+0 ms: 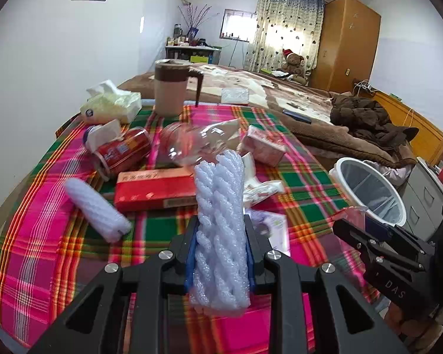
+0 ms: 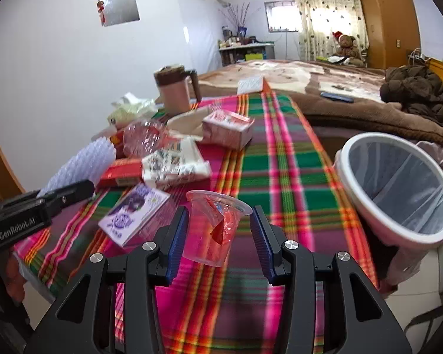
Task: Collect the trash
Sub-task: 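Carry the foam sleeve with the left tool while the right tool carries the cup over the white bin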
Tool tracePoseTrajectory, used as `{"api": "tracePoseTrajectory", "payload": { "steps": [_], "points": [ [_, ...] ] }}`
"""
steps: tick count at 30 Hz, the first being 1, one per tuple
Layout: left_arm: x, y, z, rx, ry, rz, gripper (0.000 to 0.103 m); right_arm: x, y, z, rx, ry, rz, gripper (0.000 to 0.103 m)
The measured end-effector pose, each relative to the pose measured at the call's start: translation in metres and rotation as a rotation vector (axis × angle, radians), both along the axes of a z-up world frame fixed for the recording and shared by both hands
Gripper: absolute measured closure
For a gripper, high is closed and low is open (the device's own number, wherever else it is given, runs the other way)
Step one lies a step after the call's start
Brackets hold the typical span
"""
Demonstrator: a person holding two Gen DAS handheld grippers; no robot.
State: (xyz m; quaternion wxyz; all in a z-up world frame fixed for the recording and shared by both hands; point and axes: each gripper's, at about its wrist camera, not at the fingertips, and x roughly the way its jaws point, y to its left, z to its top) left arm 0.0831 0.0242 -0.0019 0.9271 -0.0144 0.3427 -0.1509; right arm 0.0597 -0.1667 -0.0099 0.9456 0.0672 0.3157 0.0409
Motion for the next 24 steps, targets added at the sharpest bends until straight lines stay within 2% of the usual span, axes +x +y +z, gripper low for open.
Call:
{"api": "tracePoseTrajectory", "payload": {
  "steps": [9,24],
  "points": [
    [0.009,-0.05,0.016,0.003,-0.024,-0.08,0.076,0.006,-0.039,0.024,-0.015,-0.064,-0.058,0.059],
    [0.037,-0.165,0.021,-0.036,-0.023,-0.262,0.076,0.02,-0.124,0.031,-0.046,-0.063,-0.21,0.059]
  ]
}}
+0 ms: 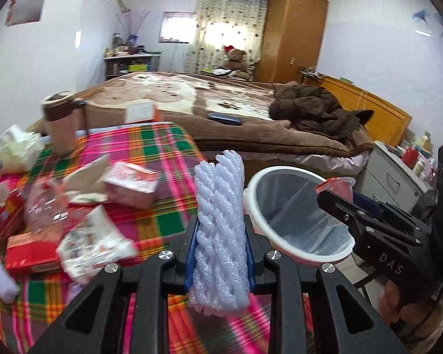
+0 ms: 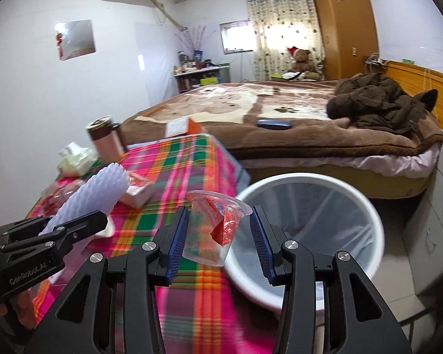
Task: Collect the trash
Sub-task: 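Carry the foam sleeve with the left tool while the right tool carries the cup over the white bin, then open the left tool over the bin while the right tool releases the cup into it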
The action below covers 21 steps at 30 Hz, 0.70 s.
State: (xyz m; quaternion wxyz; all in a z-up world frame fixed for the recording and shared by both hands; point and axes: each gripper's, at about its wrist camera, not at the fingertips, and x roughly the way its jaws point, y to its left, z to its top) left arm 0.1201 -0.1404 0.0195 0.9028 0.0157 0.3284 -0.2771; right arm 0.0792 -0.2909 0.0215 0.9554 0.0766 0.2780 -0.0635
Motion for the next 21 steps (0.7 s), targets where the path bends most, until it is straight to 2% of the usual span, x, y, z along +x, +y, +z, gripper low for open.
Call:
{"api": "tracePoseTrajectory", "payload": {
  "steps": [7,21],
  "points": [
    [0.003,-0.048,-0.001,0.01,0.008,-0.091,0.076,0.0,-0.033,-0.005,-0.013,0.021,-0.075,0.058],
    [0.01,-0.115,-0.029,0.061,0.078,-0.185,0.075,0.015,-0.082,-0.028,-0.023,0.114,-0.15,0.058]
  ]
}}
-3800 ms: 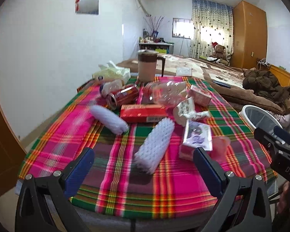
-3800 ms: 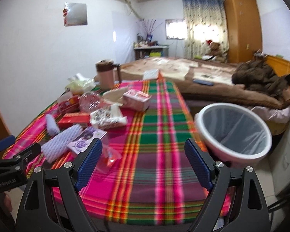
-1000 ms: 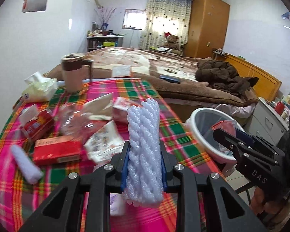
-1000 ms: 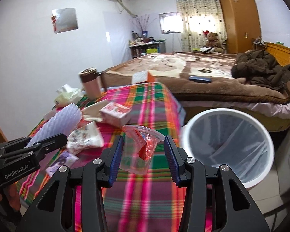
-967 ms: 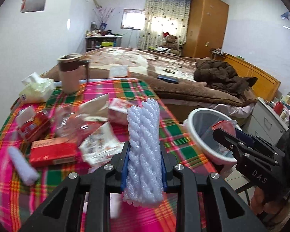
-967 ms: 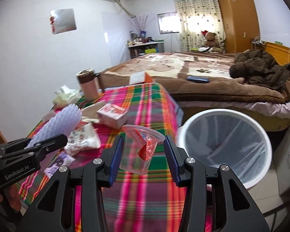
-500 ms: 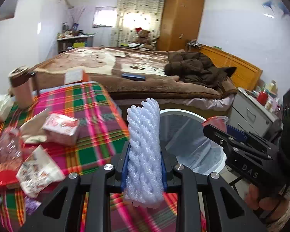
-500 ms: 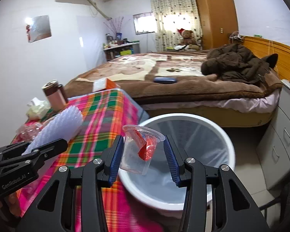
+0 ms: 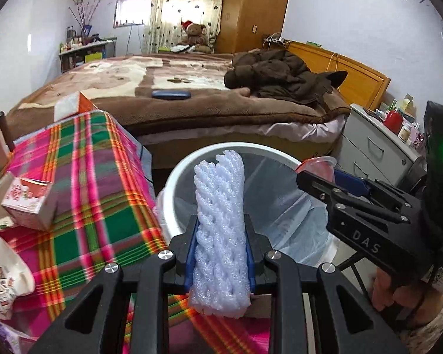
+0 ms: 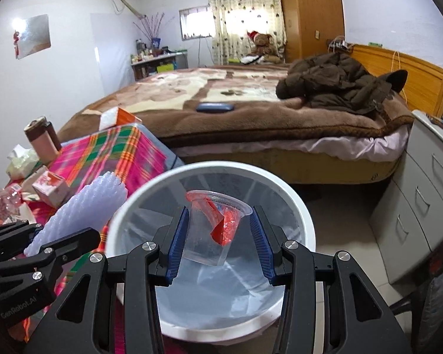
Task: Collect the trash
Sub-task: 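Open the left tool over the bin while the right tool releases the cup into it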
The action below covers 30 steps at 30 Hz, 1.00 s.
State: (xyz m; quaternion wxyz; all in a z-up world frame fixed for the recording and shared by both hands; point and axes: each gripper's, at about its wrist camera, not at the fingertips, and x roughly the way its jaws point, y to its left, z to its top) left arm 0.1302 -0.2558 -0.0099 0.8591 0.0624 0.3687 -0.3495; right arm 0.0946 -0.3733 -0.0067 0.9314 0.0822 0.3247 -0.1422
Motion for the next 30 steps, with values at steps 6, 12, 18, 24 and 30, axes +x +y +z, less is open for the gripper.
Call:
{"api": "tracePoseTrajectory", "payload": {
  "steps": [6,12,18,24,30],
  "points": [
    [0.006,-0.011,-0.004,0.007,0.016,-0.004,0.071,0.005,-0.015,-0.008,-0.001,0.045,-0.029,0.058],
    [0.008,-0.006,-0.002,-0.018,0.02,0.001,0.038,0.005,-0.018,-0.01,0.02,0.054,-0.021,0.057],
    [0.006,0.004,0.0,-0.016,0.011,0.018,0.03,0.002,-0.014,-0.009,0.033,0.038,-0.029,0.04],
    [0.002,0.023,0.007,-0.04,0.0,0.054,0.03,-0.001,-0.004,0.0,0.018,0.016,-0.026,0.04],
    [-0.005,0.047,0.017,-0.051,-0.031,0.092,0.029,-0.005,0.013,0.009,0.02,-0.022,0.006,0.04]
  ]
}}
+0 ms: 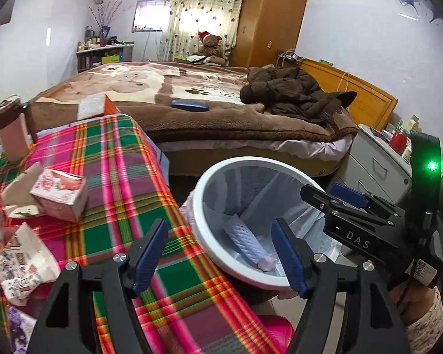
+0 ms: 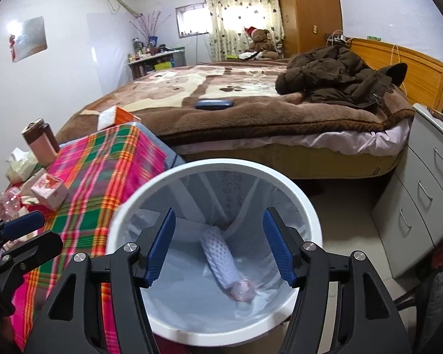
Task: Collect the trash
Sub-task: 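Open the left tool over the bin while the right tool releases the cup into it, then move both tools back over the table toward the juice cartons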
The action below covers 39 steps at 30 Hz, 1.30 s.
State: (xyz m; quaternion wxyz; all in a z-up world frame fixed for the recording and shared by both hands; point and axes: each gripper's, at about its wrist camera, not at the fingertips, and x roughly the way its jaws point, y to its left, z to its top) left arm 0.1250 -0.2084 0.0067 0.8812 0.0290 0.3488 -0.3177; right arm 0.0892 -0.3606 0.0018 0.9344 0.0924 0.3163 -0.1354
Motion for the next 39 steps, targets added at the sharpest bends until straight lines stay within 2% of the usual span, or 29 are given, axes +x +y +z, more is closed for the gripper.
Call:
{"api": "tracePoseTrajectory", "payload": {
  "steps": [8,23,32,39],
  "points": [
    [-0.012,0.04,0.01,-0.005,-0.048,0.067,0.028,-0.004,0.032,0.012,-0.012,-0.055,0.071,0.04],
    [-0.025,0.126,0.011,0.016,-0.085,0.23,0.025,0.0,0.087,0.013,-0.012,-0.078,0.212,0.04],
    [-0.032,0.17,0.0,0.043,-0.065,0.31,0.02,0.012,0.122,0.006,-0.008,-0.081,0.296,0.04],
    [-0.034,0.189,-0.014,0.052,-0.032,0.306,0.018,0.031,0.143,0.001,-0.009,-0.053,0.369,0.039]
  ]
}}
